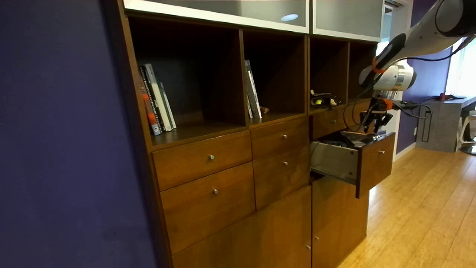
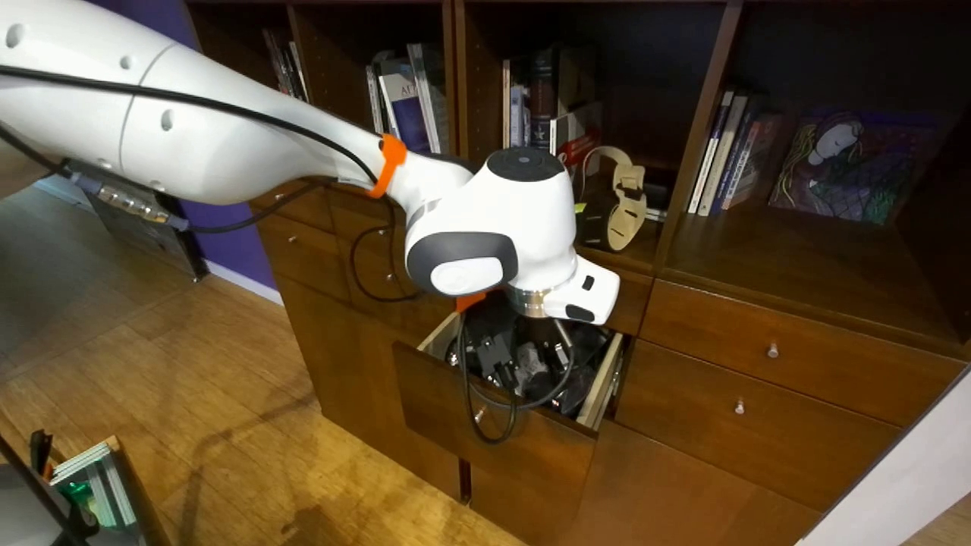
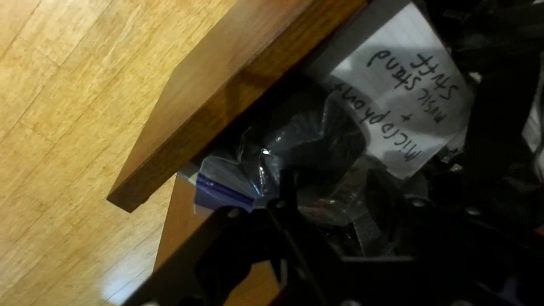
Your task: Put the clear plastic in the open drawer.
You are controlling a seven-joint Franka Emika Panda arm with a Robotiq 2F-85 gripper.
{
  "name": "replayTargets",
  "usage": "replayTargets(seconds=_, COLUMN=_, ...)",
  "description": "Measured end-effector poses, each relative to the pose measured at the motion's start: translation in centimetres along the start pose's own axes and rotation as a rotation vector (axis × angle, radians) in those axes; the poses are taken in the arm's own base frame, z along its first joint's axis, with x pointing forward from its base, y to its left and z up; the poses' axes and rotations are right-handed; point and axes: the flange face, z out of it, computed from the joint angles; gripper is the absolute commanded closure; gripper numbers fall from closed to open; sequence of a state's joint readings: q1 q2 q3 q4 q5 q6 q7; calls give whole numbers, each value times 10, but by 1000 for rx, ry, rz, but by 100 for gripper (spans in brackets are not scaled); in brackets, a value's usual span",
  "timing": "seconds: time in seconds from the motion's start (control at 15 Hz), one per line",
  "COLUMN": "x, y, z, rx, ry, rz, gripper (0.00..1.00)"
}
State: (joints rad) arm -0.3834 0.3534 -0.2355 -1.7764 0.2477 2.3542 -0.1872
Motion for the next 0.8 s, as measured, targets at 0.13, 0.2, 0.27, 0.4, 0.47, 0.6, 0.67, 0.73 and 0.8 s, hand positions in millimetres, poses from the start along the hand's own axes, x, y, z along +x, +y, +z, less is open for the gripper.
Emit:
replayTargets(seconds=0.13, x=1, y=1, z=4, rx=-12, ry=13, rz=1, gripper=97)
replayTargets(seconds=0.2, x=2, y=2, z=5, rx=-19, ry=23, rz=0, gripper=99)
replayTargets(seconds=0.27, x=3, y=2, z=4, rx=-26, ry=30, rz=-1, gripper=100)
replayTargets(seconds=0.4, x=3, y=2, z=5, rx=-47, ry=29, rz=-5, gripper=100)
replayTargets(seconds=0.47, x=3, y=3, z=6, rx=-59, ry=25, rz=-6, gripper=100)
replayTargets(seconds=0.6, x=2, y=3, z=11, rx=-75, ry=15, rz=-12, gripper=100)
replayTargets(seconds=0.67, x=2, y=2, z=14, rx=-76, ry=10, rz=-12, gripper=100)
replayTargets(seconds=0.73, x=1, y=2, z=17, rx=-76, ry=2, rz=-13, gripper=100)
replayTargets(seconds=0.8, x=0, y=2, z=20, rx=-77, ry=-5, rz=-13, gripper=100)
